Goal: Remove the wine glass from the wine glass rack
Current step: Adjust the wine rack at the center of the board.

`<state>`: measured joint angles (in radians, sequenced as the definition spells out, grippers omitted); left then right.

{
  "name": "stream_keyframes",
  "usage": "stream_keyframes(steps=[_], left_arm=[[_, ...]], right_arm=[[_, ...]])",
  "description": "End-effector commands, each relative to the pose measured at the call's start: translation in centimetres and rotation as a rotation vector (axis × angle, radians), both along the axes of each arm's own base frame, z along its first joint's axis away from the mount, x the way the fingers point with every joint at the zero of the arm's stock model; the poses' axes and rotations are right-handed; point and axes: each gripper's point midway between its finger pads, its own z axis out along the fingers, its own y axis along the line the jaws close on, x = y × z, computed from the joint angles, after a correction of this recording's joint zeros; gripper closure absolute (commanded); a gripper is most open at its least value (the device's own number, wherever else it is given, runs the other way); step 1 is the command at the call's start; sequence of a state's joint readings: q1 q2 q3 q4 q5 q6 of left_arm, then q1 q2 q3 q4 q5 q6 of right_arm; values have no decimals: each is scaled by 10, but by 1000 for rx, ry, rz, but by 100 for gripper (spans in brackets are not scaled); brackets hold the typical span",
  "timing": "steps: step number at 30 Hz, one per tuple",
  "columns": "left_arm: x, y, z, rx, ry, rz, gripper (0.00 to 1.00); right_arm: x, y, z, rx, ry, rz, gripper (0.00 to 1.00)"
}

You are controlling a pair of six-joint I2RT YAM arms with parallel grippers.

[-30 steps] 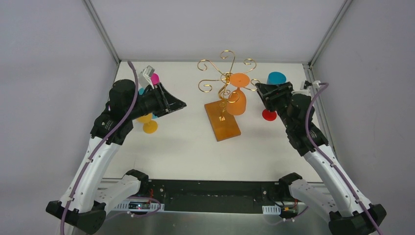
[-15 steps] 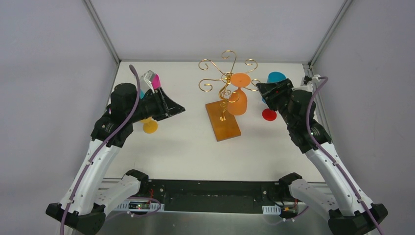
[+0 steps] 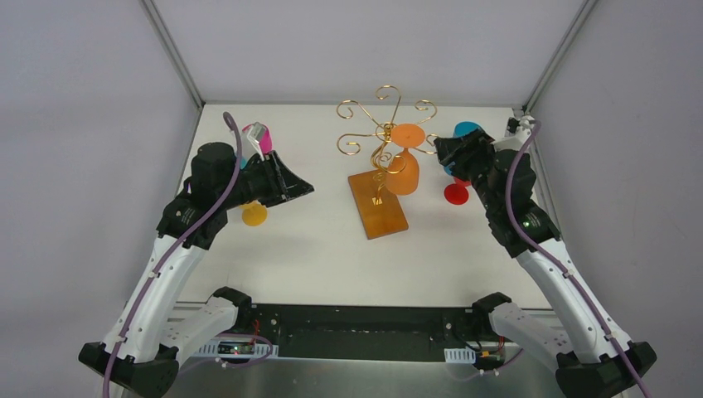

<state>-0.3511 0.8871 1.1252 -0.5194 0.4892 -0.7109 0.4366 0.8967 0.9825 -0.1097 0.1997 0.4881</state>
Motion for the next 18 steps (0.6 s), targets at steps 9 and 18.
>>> stream_keyframes(steps=[9,18], left_arm=[[1,5,-20,59,-35,-25,68],[-8,8,-41,122,-56,-76,68]], right_arm=[[8,-17,33,-211,-173,-36,43],[10,-14,56,-209,-187,-28,32]])
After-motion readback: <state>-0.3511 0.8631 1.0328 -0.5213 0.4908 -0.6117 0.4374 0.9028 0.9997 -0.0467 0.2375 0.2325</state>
